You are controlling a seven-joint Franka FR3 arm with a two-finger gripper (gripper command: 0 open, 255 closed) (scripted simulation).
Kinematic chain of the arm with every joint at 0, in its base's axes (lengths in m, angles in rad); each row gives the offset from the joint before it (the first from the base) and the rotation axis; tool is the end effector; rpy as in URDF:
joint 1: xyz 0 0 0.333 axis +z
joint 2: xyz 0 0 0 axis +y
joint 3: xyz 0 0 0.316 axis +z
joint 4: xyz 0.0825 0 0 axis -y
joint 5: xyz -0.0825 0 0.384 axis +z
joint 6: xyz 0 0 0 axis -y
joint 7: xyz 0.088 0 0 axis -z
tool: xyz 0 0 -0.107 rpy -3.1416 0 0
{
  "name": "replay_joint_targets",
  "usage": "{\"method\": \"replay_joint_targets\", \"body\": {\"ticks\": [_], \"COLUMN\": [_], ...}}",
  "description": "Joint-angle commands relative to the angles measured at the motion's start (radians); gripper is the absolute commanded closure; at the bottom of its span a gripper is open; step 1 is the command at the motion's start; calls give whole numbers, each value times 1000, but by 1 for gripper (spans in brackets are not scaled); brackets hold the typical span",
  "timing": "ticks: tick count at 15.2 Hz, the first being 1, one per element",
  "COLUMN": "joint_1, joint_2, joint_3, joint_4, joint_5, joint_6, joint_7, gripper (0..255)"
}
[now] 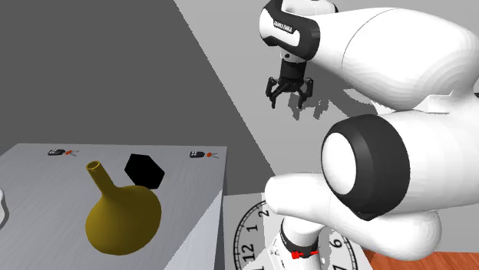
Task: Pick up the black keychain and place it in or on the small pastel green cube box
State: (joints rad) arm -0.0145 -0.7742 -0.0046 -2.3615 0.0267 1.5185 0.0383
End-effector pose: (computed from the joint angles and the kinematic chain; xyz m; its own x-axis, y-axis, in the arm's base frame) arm 0.3038 -0.0032 0.5800 0.9961 -0.0544 -0.0698 -0.0564 -0.9980 -0.0272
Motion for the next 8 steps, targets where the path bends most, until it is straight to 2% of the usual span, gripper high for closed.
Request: {"method": "replay_joint_targets", "body": {"ticks": [1, 8], "joint_1": [0, 21], "joint_2": [0, -53], "joint_3": [0, 175], "joint_4": [0, -136], "joint_5": [0, 133], "joint_6": [0, 114], "joint_7": [0, 265], "gripper": [0, 0]}}
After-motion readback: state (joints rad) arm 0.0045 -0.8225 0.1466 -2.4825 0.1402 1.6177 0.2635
